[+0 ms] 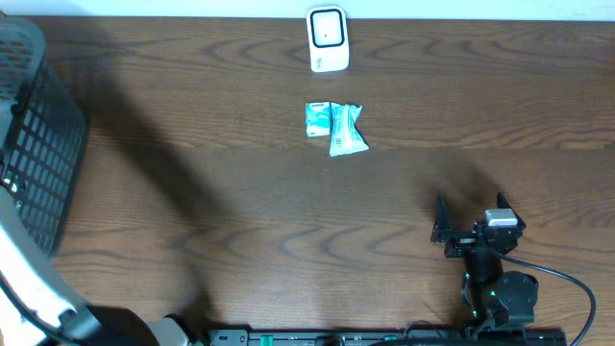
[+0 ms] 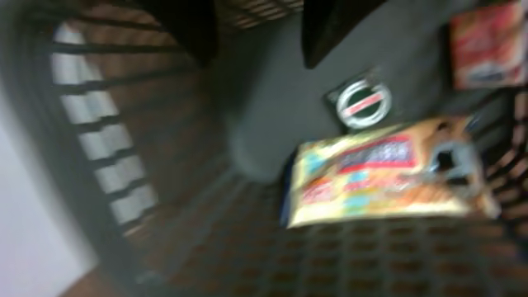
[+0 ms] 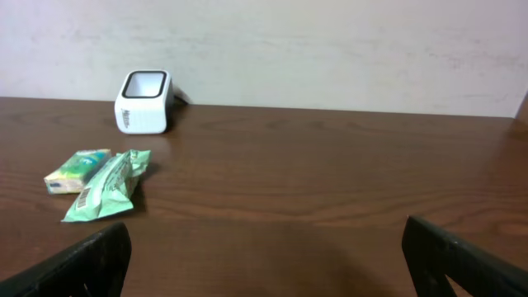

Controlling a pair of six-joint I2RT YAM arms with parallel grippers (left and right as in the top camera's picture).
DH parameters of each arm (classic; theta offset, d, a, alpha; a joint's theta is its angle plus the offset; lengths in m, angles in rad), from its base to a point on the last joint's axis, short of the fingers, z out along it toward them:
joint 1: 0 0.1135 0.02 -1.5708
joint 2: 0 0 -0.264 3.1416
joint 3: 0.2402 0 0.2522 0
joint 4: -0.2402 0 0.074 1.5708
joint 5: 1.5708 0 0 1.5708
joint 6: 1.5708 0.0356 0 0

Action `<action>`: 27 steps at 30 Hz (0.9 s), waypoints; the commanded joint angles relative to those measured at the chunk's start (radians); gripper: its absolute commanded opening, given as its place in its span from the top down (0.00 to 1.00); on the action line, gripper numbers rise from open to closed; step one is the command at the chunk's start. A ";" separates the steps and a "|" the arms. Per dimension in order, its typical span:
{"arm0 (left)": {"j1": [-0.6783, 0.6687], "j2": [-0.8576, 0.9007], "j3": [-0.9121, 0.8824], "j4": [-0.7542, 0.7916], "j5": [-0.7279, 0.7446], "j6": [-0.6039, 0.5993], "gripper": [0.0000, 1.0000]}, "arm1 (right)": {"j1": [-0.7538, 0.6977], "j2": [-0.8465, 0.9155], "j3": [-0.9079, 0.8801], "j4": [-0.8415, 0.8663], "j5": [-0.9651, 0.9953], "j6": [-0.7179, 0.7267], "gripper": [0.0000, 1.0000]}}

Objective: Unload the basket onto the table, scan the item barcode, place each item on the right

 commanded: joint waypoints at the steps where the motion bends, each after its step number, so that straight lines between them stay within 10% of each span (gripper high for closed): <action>1: 0.021 0.056 0.008 -0.049 0.023 -0.030 0.78 | 0.006 -0.005 -0.002 -0.004 0.001 0.007 0.01; 4: 0.020 0.057 0.008 -0.064 0.068 -0.026 0.92 | 0.006 -0.005 -0.002 -0.004 0.001 0.007 0.01; 27: 0.020 0.055 0.023 -0.188 0.510 0.012 0.93 | 0.006 -0.005 -0.002 -0.004 0.001 0.007 0.01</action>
